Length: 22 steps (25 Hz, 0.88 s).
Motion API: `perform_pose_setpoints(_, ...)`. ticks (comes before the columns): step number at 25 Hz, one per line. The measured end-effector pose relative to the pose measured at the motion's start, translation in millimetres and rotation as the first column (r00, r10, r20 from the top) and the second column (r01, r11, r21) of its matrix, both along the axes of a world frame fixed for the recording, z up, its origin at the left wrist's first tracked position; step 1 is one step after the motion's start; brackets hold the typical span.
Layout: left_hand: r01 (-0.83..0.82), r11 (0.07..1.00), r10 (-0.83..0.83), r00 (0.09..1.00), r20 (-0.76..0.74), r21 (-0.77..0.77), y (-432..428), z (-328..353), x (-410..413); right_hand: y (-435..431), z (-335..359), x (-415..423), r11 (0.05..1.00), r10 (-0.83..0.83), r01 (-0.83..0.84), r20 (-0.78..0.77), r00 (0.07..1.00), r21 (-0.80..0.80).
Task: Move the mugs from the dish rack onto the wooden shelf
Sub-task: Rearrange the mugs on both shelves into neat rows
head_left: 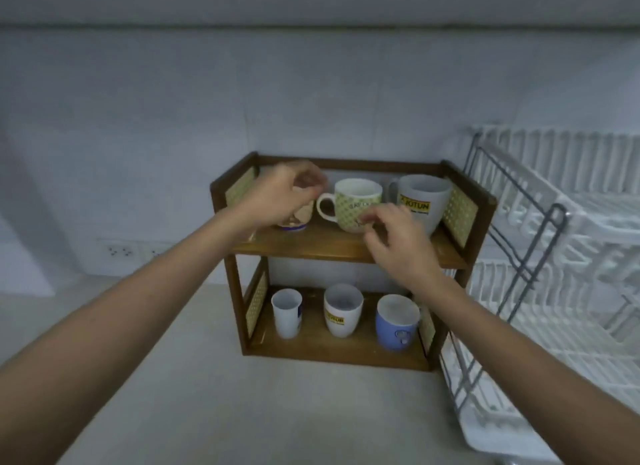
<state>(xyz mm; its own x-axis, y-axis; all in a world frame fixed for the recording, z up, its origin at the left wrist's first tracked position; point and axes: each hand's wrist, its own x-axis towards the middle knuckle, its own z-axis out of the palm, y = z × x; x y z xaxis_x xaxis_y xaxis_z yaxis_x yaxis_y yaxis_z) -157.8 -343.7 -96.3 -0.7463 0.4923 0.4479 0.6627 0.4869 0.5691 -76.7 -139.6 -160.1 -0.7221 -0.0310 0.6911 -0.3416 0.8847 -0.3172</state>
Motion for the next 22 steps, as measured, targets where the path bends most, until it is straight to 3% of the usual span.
perform_pose_setpoints(1,-0.072,0.986,0.063,0.996,-0.069,-0.148,-1.7,16.5,-15.0,1.4,29.9,-19.3,0.997,-0.017,0.014,0.045,0.999,0.071)
perform_pose_setpoints(3,-0.150,0.840,0.132,0.989,-0.072,-0.521,-1.1,34.9,-42.9,6.2,77.0,-52.6,0.965,-0.102,0.021,0.300,0.949,0.261)
perform_pose_setpoints(5,-0.095,0.704,0.166,0.986,0.032,-0.704,1.5,36.9,-59.9,11.3,99.8,-76.0,0.926,-0.187,-0.047,0.565,0.804,0.373)
perform_pose_setpoints(7,-0.032,0.696,0.180,0.975,0.131,-0.717,3.0,28.9,-70.9,15.9,101.2,-91.7,0.909,-0.216,-0.103,0.668,0.712,0.404)
perform_pose_setpoints(9,-0.031,0.706,0.178,0.975,0.134,-0.708,1.3,21.7,-80.0,19.6,94.9,-103.0,0.909,-0.218,-0.115,0.694,0.686,0.399)
perform_pose_setpoints(14,-0.029,0.748,0.119,0.989,0.091,-0.664,-3.8,16.7,-86.0,22.5,93.3,-114.2,0.947,-0.128,-0.132,0.721,0.681,0.293)
perform_pose_setpoints(22,-0.030,0.781,0.086,0.995,0.060,-0.623,-12.6,13.0,-93.6,15.8,89.8,-114.6,0.945,-0.069,-0.173,0.691,0.720,0.276)
